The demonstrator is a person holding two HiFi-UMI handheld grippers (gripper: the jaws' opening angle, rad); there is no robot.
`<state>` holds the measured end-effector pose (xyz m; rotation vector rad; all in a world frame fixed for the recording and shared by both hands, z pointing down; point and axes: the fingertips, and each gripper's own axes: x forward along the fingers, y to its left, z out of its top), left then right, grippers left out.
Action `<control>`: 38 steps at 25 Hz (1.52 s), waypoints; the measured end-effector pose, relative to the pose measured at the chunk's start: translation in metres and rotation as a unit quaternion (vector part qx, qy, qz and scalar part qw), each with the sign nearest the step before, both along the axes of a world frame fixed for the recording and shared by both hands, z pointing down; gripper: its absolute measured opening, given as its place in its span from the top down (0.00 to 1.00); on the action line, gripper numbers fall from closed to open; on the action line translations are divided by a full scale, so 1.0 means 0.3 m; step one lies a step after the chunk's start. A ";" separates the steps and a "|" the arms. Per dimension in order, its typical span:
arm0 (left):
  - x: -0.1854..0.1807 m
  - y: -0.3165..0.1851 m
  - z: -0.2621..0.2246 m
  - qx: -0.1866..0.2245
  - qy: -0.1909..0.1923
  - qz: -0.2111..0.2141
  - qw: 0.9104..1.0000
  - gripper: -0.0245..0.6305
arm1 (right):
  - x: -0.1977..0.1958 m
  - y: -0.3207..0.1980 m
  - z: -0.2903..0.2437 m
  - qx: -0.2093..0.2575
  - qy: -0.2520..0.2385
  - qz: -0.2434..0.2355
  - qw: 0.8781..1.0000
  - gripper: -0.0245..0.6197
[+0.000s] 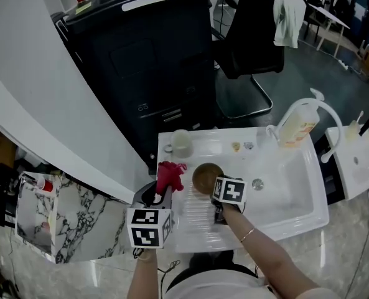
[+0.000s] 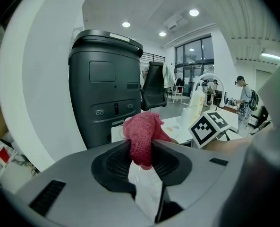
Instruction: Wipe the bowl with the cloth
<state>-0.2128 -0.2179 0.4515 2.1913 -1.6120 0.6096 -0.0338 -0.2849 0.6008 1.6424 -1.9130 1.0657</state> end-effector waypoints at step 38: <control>-0.028 -0.072 0.036 -0.004 0.014 0.003 1.000 0.78 | -0.033 -0.099 -0.087 0.095 0.015 -0.044 0.994 0.81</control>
